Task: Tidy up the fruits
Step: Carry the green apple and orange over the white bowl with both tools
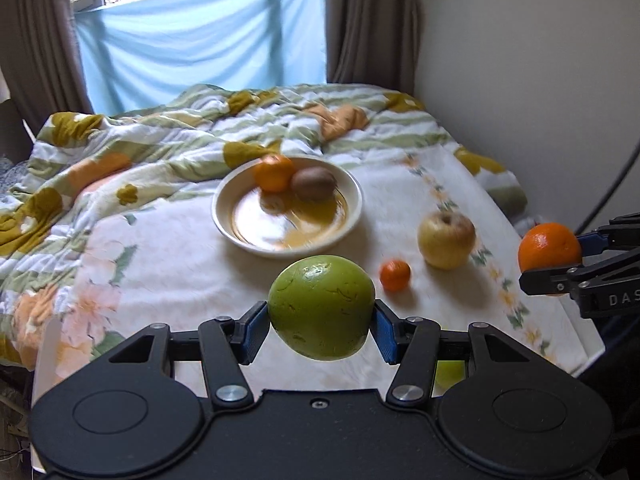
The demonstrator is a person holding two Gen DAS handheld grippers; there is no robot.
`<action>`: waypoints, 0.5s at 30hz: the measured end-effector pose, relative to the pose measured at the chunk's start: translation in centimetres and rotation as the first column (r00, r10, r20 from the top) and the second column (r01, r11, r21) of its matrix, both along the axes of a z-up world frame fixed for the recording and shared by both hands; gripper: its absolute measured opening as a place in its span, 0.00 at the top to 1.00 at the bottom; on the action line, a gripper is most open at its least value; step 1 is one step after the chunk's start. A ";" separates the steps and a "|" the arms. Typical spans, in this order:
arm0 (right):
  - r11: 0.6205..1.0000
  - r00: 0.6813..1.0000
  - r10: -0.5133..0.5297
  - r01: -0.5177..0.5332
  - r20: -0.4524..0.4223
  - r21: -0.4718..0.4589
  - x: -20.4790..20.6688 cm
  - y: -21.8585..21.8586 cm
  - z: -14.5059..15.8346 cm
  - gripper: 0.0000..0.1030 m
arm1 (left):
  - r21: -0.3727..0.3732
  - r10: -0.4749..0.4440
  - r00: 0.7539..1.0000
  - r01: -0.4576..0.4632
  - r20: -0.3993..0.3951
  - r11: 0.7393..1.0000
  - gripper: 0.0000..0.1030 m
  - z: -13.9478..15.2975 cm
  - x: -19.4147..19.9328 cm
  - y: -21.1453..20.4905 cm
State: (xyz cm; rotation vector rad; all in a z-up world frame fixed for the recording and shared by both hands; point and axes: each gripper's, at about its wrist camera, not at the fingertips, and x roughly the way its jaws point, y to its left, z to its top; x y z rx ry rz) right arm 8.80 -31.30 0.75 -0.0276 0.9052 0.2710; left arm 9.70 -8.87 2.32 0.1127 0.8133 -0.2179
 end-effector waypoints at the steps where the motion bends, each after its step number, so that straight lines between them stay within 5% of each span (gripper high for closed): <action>1: 1.000 1.000 0.014 -0.014 0.008 0.000 0.4 0.1 0.6 0.27 | -0.002 0.008 1.000 -0.008 0.003 1.000 0.43 0.4 0.4 0.3; 15: 0.998 0.996 0.047 -0.050 0.081 0.028 9.9 2.9 5.3 0.27 | 0.000 0.078 0.997 -0.078 -0.024 0.997 0.43 1.3 10.2 4.4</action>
